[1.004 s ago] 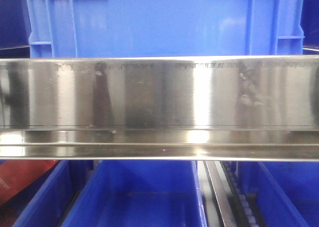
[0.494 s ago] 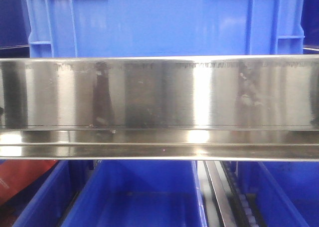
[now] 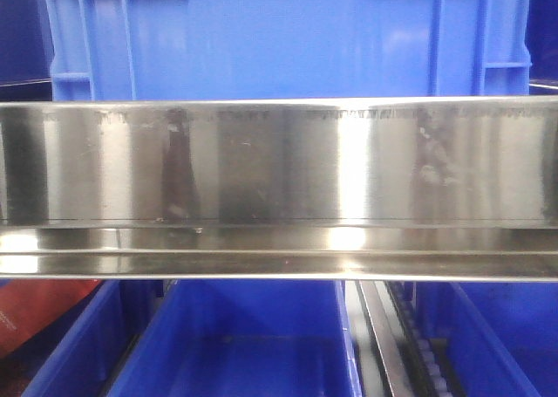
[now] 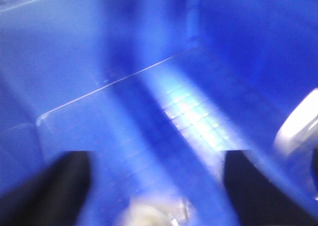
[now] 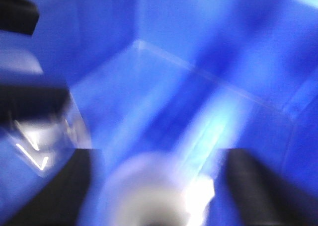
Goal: Place valve from conveyor to right shelf box
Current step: 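Lower both valves into the blue bin and open both grippers, then lift both empty grippers out of the blue bin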
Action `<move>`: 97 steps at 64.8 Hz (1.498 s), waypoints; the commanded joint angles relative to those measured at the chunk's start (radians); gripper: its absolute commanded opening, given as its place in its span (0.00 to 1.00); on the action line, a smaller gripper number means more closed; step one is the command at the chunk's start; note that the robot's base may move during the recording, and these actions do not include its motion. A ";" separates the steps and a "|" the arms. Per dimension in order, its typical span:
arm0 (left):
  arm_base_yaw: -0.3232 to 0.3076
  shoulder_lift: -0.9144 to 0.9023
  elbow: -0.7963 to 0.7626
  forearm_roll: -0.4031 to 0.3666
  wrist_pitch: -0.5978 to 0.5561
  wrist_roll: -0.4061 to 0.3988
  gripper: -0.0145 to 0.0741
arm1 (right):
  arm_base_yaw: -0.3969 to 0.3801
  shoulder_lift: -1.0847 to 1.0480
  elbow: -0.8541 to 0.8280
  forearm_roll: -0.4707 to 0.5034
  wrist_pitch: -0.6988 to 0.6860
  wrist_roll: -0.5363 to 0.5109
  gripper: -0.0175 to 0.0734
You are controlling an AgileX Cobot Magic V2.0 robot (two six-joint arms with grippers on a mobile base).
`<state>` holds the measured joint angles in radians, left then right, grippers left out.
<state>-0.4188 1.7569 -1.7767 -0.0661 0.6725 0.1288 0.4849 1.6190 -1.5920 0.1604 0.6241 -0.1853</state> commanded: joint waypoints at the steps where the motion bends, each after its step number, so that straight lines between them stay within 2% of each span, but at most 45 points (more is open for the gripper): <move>1: 0.002 -0.008 -0.018 -0.015 0.011 -0.005 0.75 | -0.004 -0.016 -0.014 -0.006 -0.014 -0.006 0.80; 10: 0.000 -0.021 -0.045 -0.017 0.047 -0.005 0.74 | -0.004 -0.047 -0.015 -0.006 0.000 -0.006 0.80; 17: 0.000 -0.053 -0.060 -0.017 0.061 -0.005 0.70 | -0.004 -0.098 -0.015 -0.006 -0.007 -0.006 0.72; 22: 0.000 -0.089 -0.060 -0.017 0.061 -0.005 0.60 | -0.004 -0.148 -0.015 -0.006 -0.007 -0.006 0.59; 29: 0.000 -0.152 -0.060 -0.017 0.066 -0.005 0.36 | -0.004 -0.226 -0.015 -0.006 -0.001 -0.006 0.34; 36: 0.000 -0.227 -0.060 -0.017 0.103 -0.005 0.07 | -0.004 -0.309 -0.010 -0.006 0.016 -0.006 0.07; 38: 0.000 -0.247 -0.060 -0.017 0.120 -0.005 0.04 | -0.004 -0.333 -0.010 -0.006 0.030 -0.006 0.01; 48: 0.002 -0.363 -0.058 -0.013 0.220 -0.005 0.04 | -0.004 -0.439 0.014 -0.006 0.086 -0.006 0.01; 54: 0.002 -0.438 0.000 -0.013 0.223 -0.005 0.04 | -0.004 -0.519 0.084 -0.006 0.060 -0.006 0.01; 65: 0.002 -0.649 0.299 -0.013 0.092 -0.005 0.04 | -0.004 -0.703 0.328 -0.008 -0.053 -0.006 0.01; 84: 0.002 -1.115 0.876 -0.024 -0.258 -0.005 0.04 | -0.004 -1.057 0.815 -0.008 -0.213 -0.006 0.01; 97: 0.002 -1.394 1.154 -0.058 -0.347 -0.005 0.04 | -0.004 -1.297 1.075 -0.008 -0.250 -0.006 0.01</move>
<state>-0.4188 0.4416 -0.7027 -0.1053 0.3711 0.1288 0.4840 0.4071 -0.5996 0.1604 0.4193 -0.1872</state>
